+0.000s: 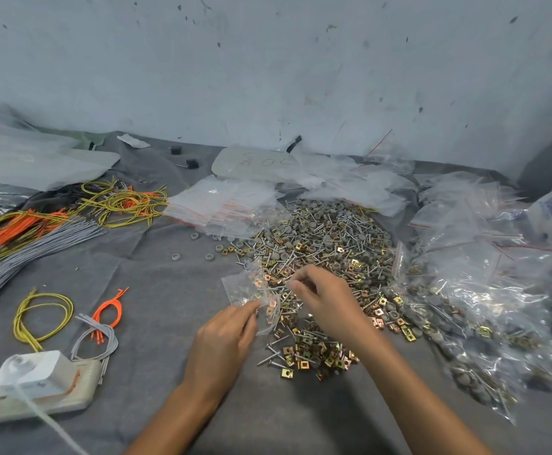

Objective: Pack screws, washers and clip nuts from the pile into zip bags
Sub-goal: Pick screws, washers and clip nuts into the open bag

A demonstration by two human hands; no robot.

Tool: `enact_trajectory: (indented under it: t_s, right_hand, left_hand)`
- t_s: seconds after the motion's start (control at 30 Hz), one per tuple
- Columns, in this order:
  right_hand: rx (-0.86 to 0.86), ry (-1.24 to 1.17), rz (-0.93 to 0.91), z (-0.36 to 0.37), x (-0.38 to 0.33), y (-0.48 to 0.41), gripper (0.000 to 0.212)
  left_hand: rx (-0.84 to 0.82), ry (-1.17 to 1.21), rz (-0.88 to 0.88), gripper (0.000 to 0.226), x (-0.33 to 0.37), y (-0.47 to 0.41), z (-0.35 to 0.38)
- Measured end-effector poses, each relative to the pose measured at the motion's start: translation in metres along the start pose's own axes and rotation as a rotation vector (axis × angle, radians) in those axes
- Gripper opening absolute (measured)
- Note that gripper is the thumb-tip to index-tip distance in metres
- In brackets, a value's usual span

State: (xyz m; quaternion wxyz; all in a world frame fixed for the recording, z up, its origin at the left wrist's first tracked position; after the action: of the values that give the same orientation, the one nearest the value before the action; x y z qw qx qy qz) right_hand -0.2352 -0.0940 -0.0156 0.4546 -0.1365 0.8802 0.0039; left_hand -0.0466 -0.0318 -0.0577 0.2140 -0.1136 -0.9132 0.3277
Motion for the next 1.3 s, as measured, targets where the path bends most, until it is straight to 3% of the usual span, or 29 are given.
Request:
enact_trajectory:
  t_s: [0.33, 0.87, 1.3]
  right_hand:
    - [0.044, -0.054, -0.166, 0.022, -0.008, 0.043, 0.006]
    - [0.037, -0.024, -0.167, 0.022, -0.001, 0.043, 0.007]
    - [0.059, -0.195, -0.105, 0.010, 0.005, 0.042, 0.010]
  left_hand:
    - [-0.044, 0.008, -0.034, 0.033, 0.002, -0.001, -0.002]
    - [-0.058, -0.003, -0.035, 0.035, 0.002, -0.001, -0.003]
    - [-0.077, 0.013, -0.077, 0.030, 0.004, -0.004, -0.007]
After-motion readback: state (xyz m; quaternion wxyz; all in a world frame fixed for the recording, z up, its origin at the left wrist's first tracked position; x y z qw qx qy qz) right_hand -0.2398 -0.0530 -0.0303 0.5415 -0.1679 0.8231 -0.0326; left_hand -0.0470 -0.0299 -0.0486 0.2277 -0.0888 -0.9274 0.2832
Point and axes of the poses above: each hand's wrist, its own y-axis away from the middle knuckle, its own z-axis out of the palm, x = y × z, the point moved 5 cm from there along -y, towards the middle knuckle, and after that the axes turned 8 degrees about -y, right-handed, at the moved point
